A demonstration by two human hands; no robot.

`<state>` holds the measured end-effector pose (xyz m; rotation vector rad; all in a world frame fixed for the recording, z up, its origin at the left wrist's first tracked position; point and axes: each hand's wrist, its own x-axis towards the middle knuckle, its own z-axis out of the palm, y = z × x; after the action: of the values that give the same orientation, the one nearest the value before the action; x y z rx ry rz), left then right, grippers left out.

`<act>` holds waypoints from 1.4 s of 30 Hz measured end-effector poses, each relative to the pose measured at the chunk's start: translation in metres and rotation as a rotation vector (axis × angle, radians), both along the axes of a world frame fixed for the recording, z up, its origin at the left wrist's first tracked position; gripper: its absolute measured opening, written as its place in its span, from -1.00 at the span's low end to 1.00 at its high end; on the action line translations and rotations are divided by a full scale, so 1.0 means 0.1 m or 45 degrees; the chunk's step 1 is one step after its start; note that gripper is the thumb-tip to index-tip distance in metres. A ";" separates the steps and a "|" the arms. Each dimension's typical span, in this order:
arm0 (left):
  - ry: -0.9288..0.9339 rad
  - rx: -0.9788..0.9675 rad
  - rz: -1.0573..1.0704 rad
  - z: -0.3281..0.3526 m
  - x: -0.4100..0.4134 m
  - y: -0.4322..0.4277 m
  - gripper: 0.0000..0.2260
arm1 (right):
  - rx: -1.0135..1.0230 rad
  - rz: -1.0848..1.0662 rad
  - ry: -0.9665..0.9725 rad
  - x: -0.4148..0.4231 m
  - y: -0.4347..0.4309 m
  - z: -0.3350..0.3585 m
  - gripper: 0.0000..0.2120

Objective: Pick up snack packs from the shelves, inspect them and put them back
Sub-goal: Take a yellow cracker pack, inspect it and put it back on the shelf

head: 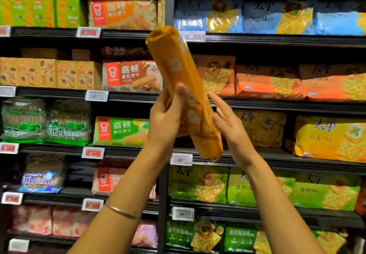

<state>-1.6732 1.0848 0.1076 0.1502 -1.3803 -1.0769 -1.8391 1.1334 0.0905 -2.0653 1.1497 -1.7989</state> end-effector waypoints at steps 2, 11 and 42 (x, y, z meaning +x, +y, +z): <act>-0.120 0.066 -0.060 0.03 0.03 0.02 -0.35 | 0.111 0.141 -0.117 -0.04 -0.02 -0.05 -0.24; -0.296 -0.159 -0.103 -0.03 0.02 0.01 -0.25 | 0.156 0.023 -0.271 0.02 -0.03 -0.06 -0.41; 0.143 0.030 -0.580 0.39 0.40 -0.47 -0.19 | -0.010 0.449 -1.094 -0.15 -0.19 0.52 -0.43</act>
<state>-1.6336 1.0375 0.1470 -0.2163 -1.3320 -1.4540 -1.8539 1.1147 0.1423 -1.1352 0.4931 -2.1211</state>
